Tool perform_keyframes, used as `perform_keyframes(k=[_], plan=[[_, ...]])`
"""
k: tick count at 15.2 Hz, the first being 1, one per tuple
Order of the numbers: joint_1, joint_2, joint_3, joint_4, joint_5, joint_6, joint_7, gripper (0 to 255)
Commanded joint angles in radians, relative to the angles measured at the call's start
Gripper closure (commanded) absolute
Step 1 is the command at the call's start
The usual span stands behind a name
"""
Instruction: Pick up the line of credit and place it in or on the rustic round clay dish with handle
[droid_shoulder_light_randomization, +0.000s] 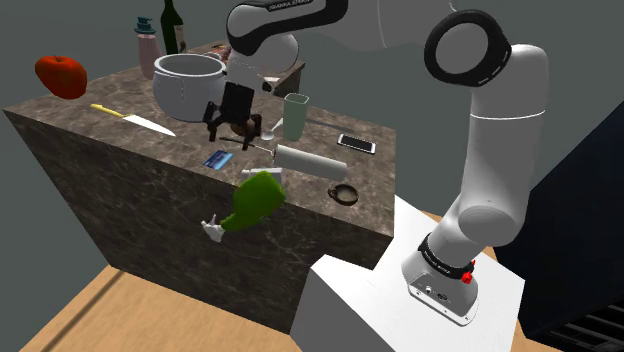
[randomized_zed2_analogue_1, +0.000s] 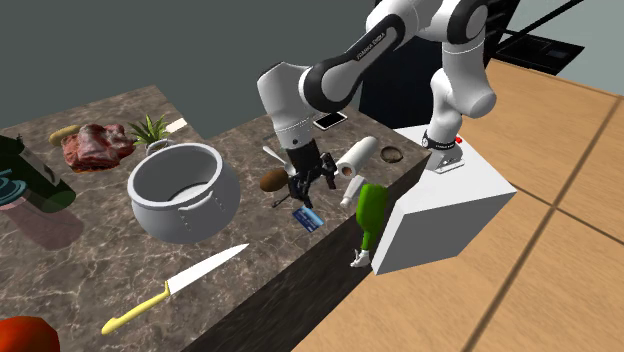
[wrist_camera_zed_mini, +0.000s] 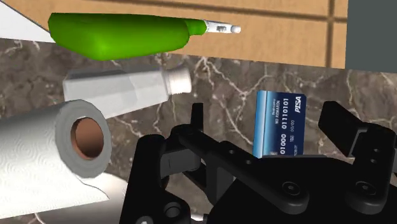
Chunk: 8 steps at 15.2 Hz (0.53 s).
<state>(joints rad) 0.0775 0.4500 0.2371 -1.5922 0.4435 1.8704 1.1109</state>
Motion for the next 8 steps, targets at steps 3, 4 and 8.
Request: perform_keyframes(k=[3, 4, 8], plan=[[0.016, 0.160, -0.007, 0.177, 0.016, -0.016, 0.086, 0], [0.019, 0.161, -0.006, 0.168, 0.017, -0.004, 0.084, 0], [0.032, 0.170, -0.002, 0.135, 0.022, 0.042, 0.079, 0]])
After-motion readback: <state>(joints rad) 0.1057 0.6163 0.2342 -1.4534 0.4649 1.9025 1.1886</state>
